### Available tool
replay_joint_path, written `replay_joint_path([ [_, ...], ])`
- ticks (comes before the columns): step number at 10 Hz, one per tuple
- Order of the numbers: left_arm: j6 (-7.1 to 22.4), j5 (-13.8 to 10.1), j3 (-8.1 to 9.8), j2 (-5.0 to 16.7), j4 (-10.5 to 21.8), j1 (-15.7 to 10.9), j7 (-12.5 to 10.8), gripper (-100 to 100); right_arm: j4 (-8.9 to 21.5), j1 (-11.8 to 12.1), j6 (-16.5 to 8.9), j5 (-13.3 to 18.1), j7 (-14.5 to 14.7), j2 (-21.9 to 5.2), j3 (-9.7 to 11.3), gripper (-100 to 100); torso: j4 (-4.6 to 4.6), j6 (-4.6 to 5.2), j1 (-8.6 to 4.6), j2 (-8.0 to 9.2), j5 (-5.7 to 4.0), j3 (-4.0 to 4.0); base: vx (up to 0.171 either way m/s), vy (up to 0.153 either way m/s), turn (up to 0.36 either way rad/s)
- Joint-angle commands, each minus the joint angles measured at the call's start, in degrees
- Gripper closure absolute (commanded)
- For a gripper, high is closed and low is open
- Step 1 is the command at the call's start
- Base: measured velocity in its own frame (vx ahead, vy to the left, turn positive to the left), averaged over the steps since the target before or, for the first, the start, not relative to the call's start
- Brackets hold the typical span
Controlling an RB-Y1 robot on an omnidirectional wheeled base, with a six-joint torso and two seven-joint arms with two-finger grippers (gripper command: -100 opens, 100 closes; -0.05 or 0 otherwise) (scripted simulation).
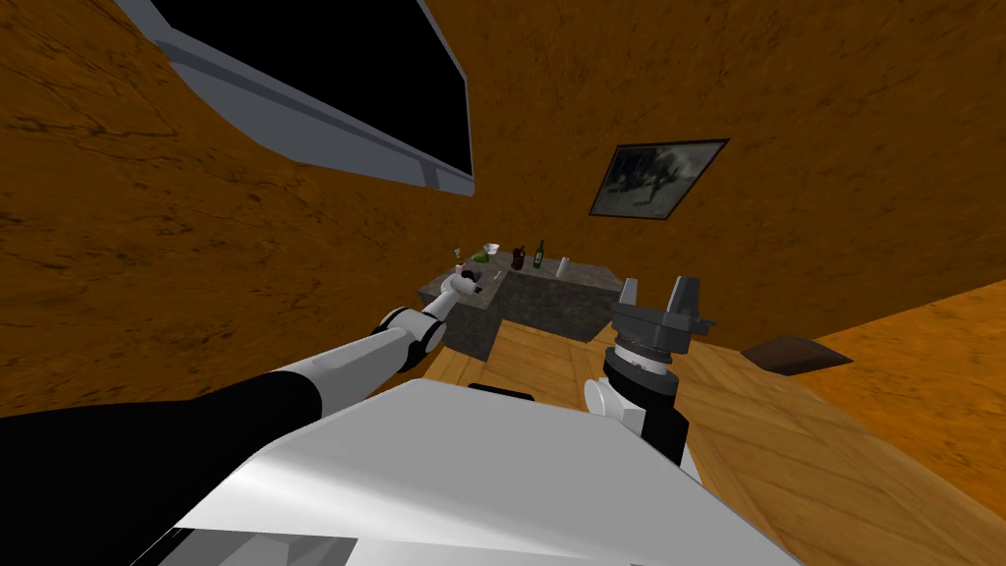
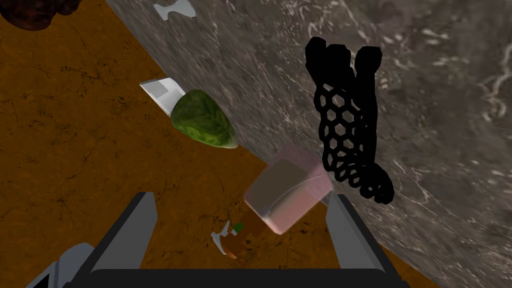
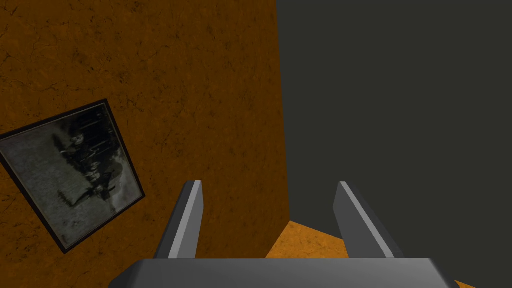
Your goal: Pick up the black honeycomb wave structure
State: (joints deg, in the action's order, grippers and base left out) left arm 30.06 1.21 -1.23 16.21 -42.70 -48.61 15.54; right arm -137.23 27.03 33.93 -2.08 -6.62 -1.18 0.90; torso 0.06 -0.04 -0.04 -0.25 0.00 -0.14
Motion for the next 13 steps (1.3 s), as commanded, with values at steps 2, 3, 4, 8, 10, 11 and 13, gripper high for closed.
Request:
replay_joint_path([
  [2,4.1,-1.4,0.96,0.9,3.6,-2.7,0.2,-100,0.0,0.0,0.0,0.0,0.0,0.0,0.0,0,0.0,0.01,-0.01,0.0,0.0,0.0,0.063,-0.014,0.048],
  [3,4.1,-1.4,0.96,0.9,4.9,-2.7,0.2,-100,0.0,0.0,0.0,0.0,0.0,0.0,0.0,0,0.0,0.01,0.01,-0.02,0.0,-0.01,0.059,-0.009,0.029],
  [4,5.9,-2.0,1.62,1.4,8.0,-4.4,0.2,-100,0.0,0.0,0.0,0.0,0.0,0.0,0.0,0,0.01,0.02,0.02,0.0,0.01,-0.01,0.066,-0.023,0.056],
  [8,7.9,-2.7,2.28,1.8,10.9,-6.0,0.2,-100,0.0,0.0,0.0,0.0,0.0,0.0,0.0,0,-0.02,0.01,0.03,0.05,0.0,0.03,0.047,-0.008,0.031],
  [10,11.2,-3.9,3.51,2.5,14.8,-8.6,0.1,-100,0.0,0.0,0.0,0.0,0.0,0.0,0.0,0,0.01,0.0,0.02,-0.02,0.01,-0.01,0.089,-0.014,0.075],
  [11,11.2,-3.9,3.51,2.5,15.9,-8.6,0.1,-100,0.0,0.0,0.0,0.0,0.0,0.0,0.0,0,0.02,0.0,0.02,-0.12,0.0,-0.07,0.085,-0.024,0.023],
  [13,13.8,-5.0,4.56,3.0,19.5,-10.7,0.1,-100,0.0,0.0,0.0,0.0,0.0,0.0,0.0,0,0.02,0.02,-0.06,-0.08,-0.01,-0.05,0.088,-0.031,0.055],
])
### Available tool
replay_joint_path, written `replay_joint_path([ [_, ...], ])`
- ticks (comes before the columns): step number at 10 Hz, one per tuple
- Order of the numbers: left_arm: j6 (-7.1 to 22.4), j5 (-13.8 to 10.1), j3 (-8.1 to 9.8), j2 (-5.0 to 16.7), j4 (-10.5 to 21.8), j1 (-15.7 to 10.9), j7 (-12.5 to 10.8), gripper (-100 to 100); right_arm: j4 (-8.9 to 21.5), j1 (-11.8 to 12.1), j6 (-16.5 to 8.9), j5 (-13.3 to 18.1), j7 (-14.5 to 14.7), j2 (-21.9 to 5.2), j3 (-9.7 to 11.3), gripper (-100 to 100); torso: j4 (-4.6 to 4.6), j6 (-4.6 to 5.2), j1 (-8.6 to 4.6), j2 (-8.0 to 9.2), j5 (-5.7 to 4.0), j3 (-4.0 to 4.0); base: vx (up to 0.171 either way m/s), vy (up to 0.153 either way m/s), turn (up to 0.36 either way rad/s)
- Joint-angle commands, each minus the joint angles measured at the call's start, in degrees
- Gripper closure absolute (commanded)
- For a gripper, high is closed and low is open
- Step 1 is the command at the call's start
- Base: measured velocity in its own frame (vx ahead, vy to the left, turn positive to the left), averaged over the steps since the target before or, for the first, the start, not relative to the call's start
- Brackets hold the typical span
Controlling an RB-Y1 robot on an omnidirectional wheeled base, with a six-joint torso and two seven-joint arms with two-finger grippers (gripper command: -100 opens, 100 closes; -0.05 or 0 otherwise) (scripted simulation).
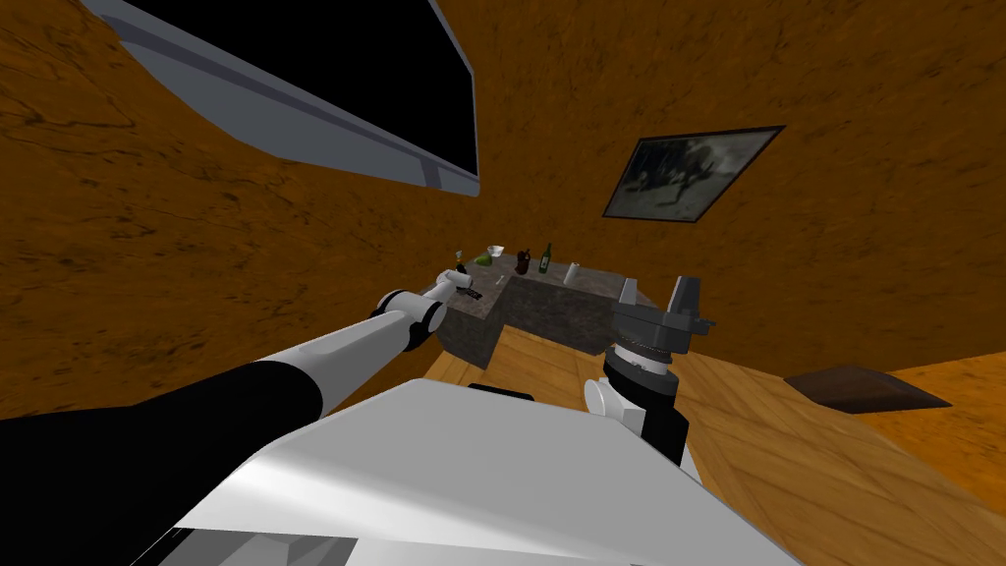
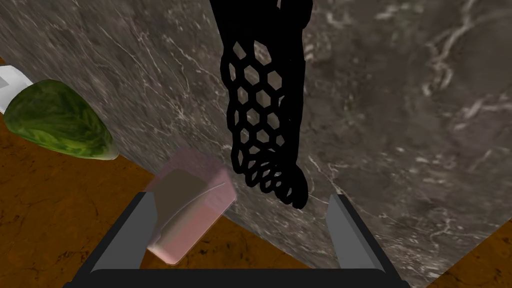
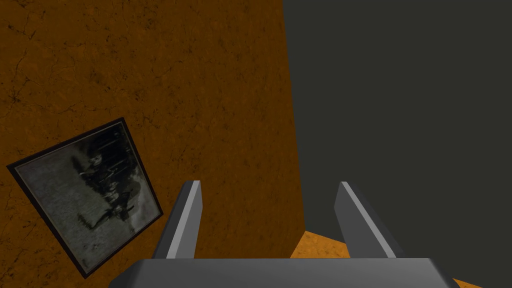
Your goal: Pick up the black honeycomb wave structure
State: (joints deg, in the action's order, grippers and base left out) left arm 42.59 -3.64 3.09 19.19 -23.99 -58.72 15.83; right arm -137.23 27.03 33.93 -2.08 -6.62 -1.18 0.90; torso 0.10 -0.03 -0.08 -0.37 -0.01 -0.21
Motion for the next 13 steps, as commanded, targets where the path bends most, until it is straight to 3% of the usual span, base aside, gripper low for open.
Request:
replay_joint_path([
  [1,2.3,-0.6,0.68,0.2,2.8,-1.3,-0.3,-100,0.0,0.0,0.0,0.0,0.0,0.0,0.0,0,0.0,0.0,0.0,0.0,0.0,0.0,0.088,-0.032,0.061],
  [3,2.3,-0.6,0.68,0.2,2.8,-1.3,-0.3,-100,0.0,0.0,0.0,0.0,0.0,0.0,0.0,0,-0.01,0.02,0.02,0.08,0.01,0.04,0.048,-0.011,0.002],
  [6,4.4,-1.5,1.62,0.5,6.0,-2.8,-0.4,-100,0.0,0.0,0.0,0.0,0.0,0.0,0.0,0,-0.04,0.01,0.08,0.18,0.02,0.1,0.051,-0.008,0.034],
  [11,4.9,-1.5,1.59,0.4,5.1,-2.4,-0.5,-100,0.0,0.0,0.0,0.0,0.0,0.0,0.0,0,-0.08,0.02,0.11,0.38,0.03,0.22,0.01,-0.004,0.003],
  [12,4.8,-1.5,1.59,0.4,5.2,-2.5,-0.5,0,0.0,0.0,0.0,0.0,0.0,0.0,0.0,0,-0.08,0.02,0.11,0.38,0.03,0.22,0.0,0.0,0.0],
  [13,4.4,-2.1,2.39,0.2,5.4,-2.4,2.0,-100,0.0,0.0,0.0,0.0,0.0,0.0,0.0,0,-0.08,0.02,0.11,0.38,0.03,0.22,0.041,-0.044,0.25],
])
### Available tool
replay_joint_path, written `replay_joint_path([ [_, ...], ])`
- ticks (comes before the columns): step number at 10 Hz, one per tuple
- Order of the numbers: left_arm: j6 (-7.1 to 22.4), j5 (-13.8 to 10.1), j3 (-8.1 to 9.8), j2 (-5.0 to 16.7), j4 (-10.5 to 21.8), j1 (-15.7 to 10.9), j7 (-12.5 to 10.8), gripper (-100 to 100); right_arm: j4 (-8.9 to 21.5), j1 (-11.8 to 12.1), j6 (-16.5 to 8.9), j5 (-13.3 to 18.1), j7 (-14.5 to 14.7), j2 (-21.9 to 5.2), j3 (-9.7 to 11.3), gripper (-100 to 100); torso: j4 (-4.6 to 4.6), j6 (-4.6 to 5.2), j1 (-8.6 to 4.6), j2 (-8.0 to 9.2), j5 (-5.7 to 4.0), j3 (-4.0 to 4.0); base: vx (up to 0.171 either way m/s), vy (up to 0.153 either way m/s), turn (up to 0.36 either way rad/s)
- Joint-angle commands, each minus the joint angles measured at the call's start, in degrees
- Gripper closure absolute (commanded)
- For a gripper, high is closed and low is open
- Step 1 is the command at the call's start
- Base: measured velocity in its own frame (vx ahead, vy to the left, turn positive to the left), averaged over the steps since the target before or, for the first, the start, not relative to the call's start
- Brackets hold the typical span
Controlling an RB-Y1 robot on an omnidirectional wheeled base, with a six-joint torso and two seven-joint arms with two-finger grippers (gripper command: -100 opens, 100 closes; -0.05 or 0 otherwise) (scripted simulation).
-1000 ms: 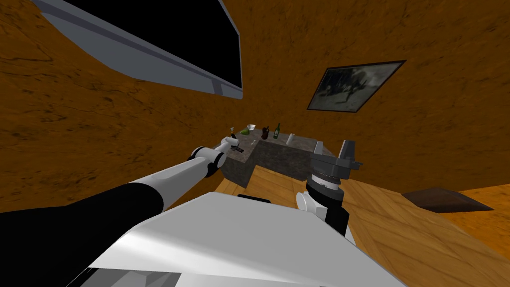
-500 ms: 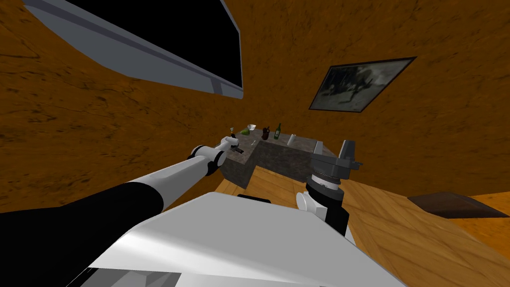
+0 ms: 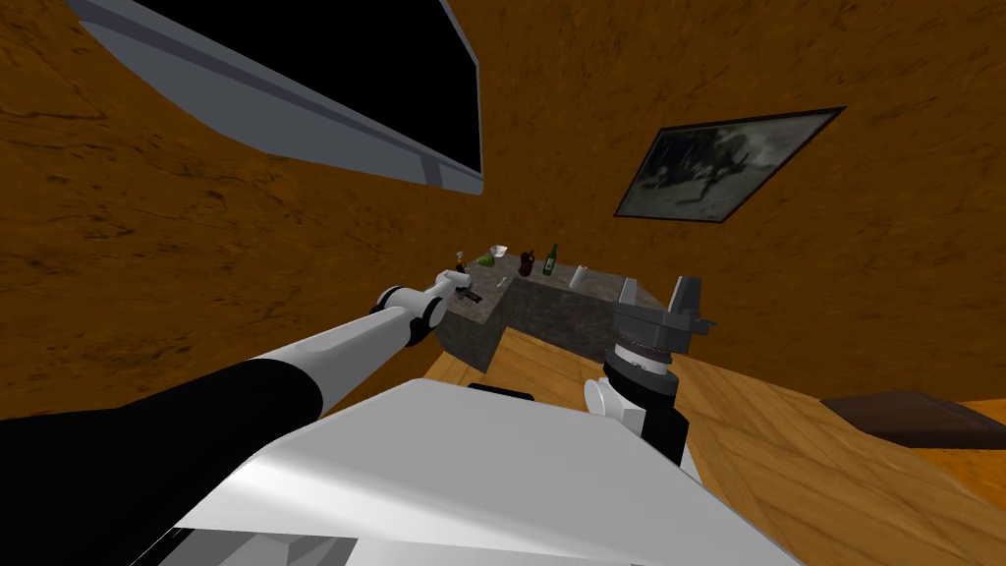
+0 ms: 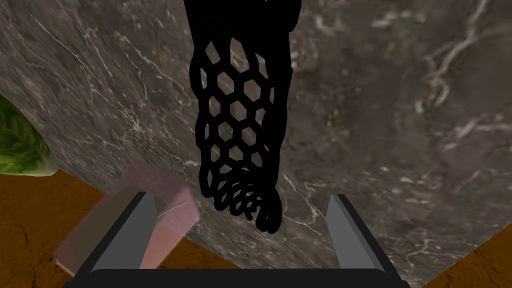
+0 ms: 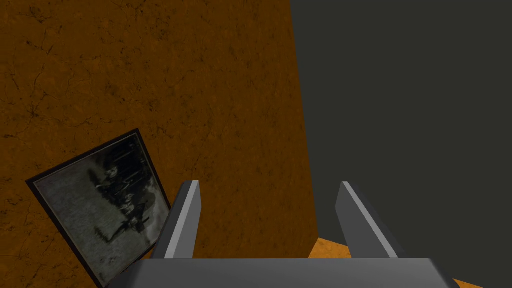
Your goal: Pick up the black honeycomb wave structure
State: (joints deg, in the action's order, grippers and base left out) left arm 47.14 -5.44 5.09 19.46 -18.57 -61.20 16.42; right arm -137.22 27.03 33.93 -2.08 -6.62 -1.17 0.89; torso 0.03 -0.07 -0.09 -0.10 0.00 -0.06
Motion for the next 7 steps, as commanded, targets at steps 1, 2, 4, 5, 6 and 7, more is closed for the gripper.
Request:
replay_joint_path([
  [1,-0.6,-1.0,1.19,-0.2,0.2,0.2,2.9,-100,0.0,0.0,0.0,0.0,0.0,0.0,0.0,0,0.0,0.0,0.0,0.0,0.0,0.0,0.087,-0.099,0.308],
  [2,-0.6,-1.0,1.19,-0.2,0.2,0.2,3.9,-100,0.0,0.0,0.0,0.0,0.0,0.0,0.0,0,0.04,0.03,-0.18,-0.15,-0.04,-0.09,0.082,-0.102,0.078],
  [4,-1.0,-1.6,1.99,-0.4,0.4,0.3,6.4,-100,0.0,0.0,0.0,0.0,0.0,0.0,0.0,0,0.06,0.04,-0.22,-0.23,-0.06,-0.14,0.078,-0.076,0.137],
  [5,-1.4,-2.3,2.79,-0.6,0.6,0.3,8.5,-100,0.0,0.0,0.0,0.0,0.0,0.0,0.0,0,0.05,0.08,-0.13,-0.19,-0.04,-0.12,0.054,-0.056,0.191],
  [6,-1.4,-2.3,2.79,-0.6,0.6,0.3,8.9,-100,0.0,0.0,0.0,0.0,0.0,0.0,0.0,0,0.04,0.04,-0.08,-0.15,-0.03,-0.1,0.043,-0.055,0.105],
  [7,-1.9,-2.9,3.59,-0.8,0.9,0.4,11.2,-100,0.0,0.0,0.0,0.0,0.0,0.0,0.0,0,0.04,0.08,-0.06,-0.1,-0.02,-0.07,0.066,-0.071,0.184],
])
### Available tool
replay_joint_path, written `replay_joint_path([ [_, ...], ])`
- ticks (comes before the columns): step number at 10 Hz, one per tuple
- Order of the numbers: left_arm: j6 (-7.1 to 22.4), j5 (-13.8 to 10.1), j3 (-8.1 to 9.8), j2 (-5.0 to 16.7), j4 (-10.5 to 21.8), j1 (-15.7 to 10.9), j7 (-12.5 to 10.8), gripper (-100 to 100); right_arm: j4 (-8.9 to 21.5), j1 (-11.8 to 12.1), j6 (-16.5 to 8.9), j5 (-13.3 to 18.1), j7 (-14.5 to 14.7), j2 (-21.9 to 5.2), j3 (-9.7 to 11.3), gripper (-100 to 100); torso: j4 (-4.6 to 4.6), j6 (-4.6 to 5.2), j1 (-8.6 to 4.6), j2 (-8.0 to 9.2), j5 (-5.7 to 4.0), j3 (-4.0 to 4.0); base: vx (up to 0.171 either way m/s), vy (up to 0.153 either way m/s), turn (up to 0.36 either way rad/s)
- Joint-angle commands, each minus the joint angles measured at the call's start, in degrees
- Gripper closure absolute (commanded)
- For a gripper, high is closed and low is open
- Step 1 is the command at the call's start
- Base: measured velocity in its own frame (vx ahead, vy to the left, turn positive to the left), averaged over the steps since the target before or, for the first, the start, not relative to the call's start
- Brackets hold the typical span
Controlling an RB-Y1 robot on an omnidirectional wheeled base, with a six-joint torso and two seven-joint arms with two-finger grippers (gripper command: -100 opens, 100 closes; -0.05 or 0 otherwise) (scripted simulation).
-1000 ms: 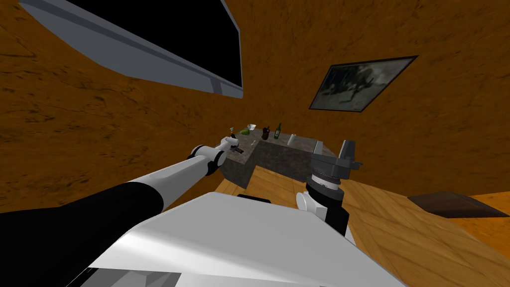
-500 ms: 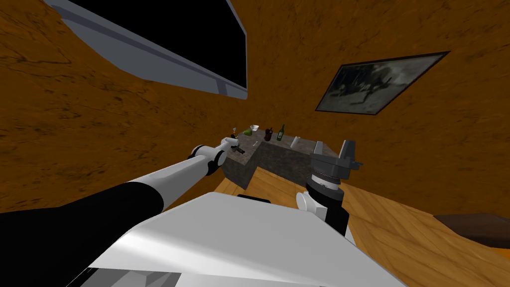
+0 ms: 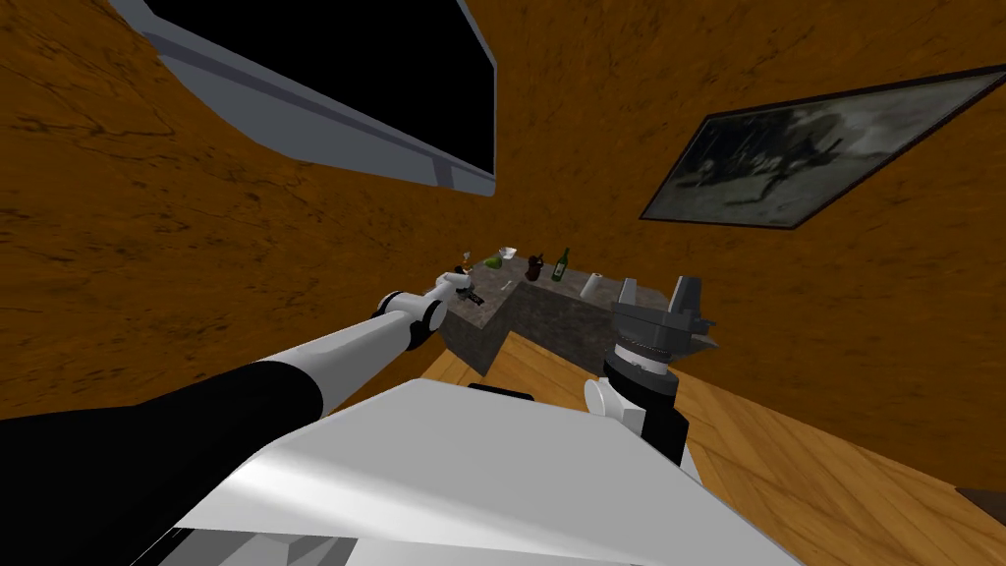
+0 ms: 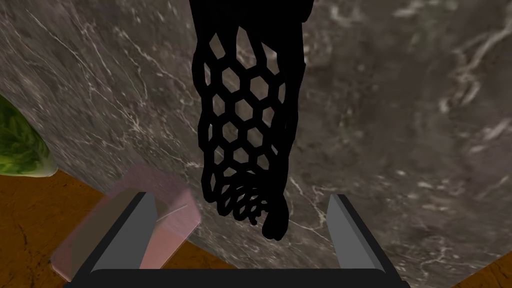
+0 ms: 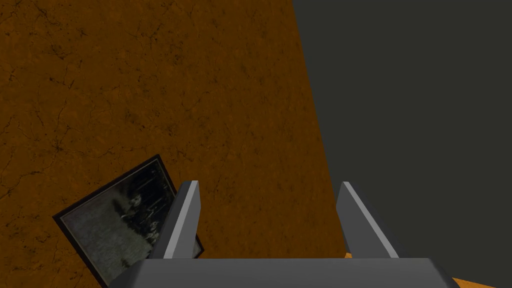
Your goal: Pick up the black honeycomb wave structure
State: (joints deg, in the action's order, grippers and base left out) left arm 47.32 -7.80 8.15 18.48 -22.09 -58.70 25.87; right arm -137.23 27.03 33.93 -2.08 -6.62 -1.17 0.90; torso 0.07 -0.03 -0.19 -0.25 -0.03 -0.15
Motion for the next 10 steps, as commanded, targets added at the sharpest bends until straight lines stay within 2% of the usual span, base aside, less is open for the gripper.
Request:
replay_joint_path([
  [1,-2.0,-0.5,0.53,0.2,2.9,-2.1,2.0,-100,0.0,0.0,0.0,0.0,0.0,0.0,0.0,0,0.0,0.0,0.0,0.0,0.0,0.0,0.055,-0.071,0.11],
  [2,-2.0,-0.5,0.53,0.2,4.4,-2.1,2.0,-100,0.0,0.0,0.0,0.0,0.0,0.0,0.0,0,-0.01,0.05,-0.02,0.01,-0.02,0.0,0.018,-0.036,-0.019],
  [3,-2.5,-1.2,1.33,0.0,4.6,-2.0,4.5,-100,0.0,0.0,0.0,0.0,0.0,0.0,0.0,0,-0.02,0.06,0.08,0.11,0.01,0.06,0.024,-0.055,0.171],
  [4,-2.5,-1.2,1.33,0.0,4.6,-2.0,4.5,-100,0.0,0.0,0.0,0.0,0.0,0.0,0.0,0,-0.03,0.0,0.06,0.13,0.01,0.07,0.035,-0.055,0.115],
  [5,-2.9,-1.8,2.13,-0.2,4.9,-1.9,6.8,-100,0.0,0.0,0.0,0.0,0.0,0.0,0.0,0,-0.02,0.05,0.06,0.1,0.0,0.06,0.059,-0.087,0.225],
  [6,-2.9,-1.8,2.13,-0.2,4.9,-1.9,7.0,-100,0.0,0.0,0.0,0.0,0.0,0.0,0.0,0,-0.01,0.0,-0.04,0.03,-0.01,0.02,0.056,-0.077,0.108],
  [7,-3.3,-2.5,2.93,-0.4,5.1,-1.8,9.3,-100,0.0,0.0,0.0,0.0,0.0,0.0,0.0,0,0.0,0.06,-0.02,0.01,-0.02,0.0,0.061,-0.076,0.186],
  [8,-3.3,-2.5,2.93,-0.4,5.1,-1.8,9.5,-100,0.0,0.0,0.0,0.0,0.0,0.0,0.0,0,0.0,0.01,-0.02,-0.01,-0.01,-0.01,0.041,-0.074,0.108],
  [9,-3.8,-3.1,3.73,-0.6,5.3,-1.8,11.9,-100,0.0,0.0,0.0,0.0,0.0,0.0,0.0,0,0.0,0.06,-0.01,0.03,-0.02,0.01,0.05,-0.075,0.183],
  [10,-3.8,-3.1,3.73,-0.6,5.3,-1.8,12.0,-100,0.0,0.0,0.0,0.0,0.0,0.0,0.0,0,0.0,0.02,-0.01,0.02,-0.01,0.01,0.042,-0.07,0.087],
])
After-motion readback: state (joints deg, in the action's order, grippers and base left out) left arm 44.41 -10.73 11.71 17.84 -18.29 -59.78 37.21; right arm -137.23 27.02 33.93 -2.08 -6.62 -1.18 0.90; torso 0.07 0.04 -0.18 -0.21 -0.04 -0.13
